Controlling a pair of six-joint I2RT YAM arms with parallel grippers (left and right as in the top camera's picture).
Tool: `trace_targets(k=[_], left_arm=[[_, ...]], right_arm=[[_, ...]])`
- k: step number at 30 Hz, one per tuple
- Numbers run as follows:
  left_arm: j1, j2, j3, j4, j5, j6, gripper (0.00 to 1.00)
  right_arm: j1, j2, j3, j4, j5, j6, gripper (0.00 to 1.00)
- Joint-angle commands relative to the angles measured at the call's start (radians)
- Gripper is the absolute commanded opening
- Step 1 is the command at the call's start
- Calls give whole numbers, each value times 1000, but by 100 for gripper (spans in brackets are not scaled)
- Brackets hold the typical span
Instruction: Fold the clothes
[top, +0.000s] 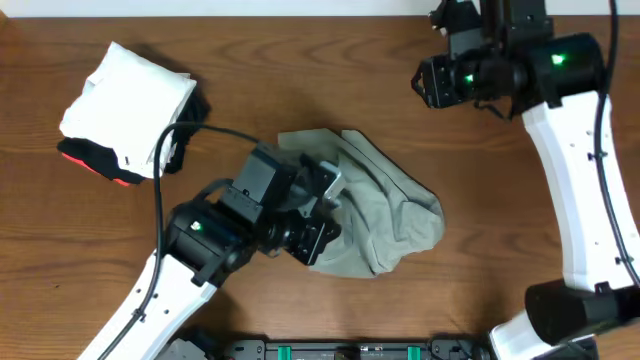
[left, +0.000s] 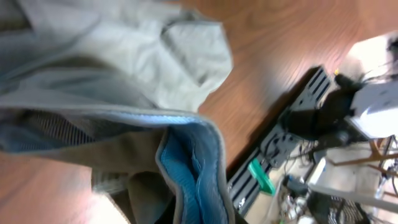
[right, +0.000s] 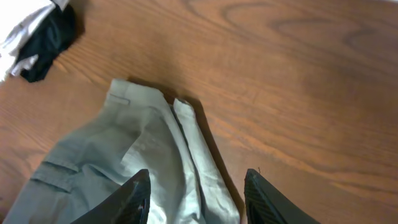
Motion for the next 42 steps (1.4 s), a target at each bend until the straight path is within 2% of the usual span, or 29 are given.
trace_targets(k=[1, 10, 17, 23, 30, 36, 42], left_arm=[[-32, -1, -8, 50, 36, -60, 6], [-192, 0, -8, 70, 16, -82, 6], [-321, 1, -8, 70, -26, -115, 6], [-369, 20, -8, 69, -25, -116, 5], [-385, 45, -8, 73, -63, -151, 6], [-375, 41, 2, 137, -236, -228, 6], [-367, 41, 28, 238, -245, -287, 6]], right_arm=[[-27, 14, 5, -5, -12, 33, 48], [-25, 88, 5, 38, -269, 37, 52], [43, 194, 5, 50, -402, -85, 54], [135, 276, 5, 71, -399, -178, 63], [195, 319, 5, 79, -262, -153, 59], [143, 295, 6, 65, -155, -11, 53], [34, 264, 6, -22, -132, -21, 55]])
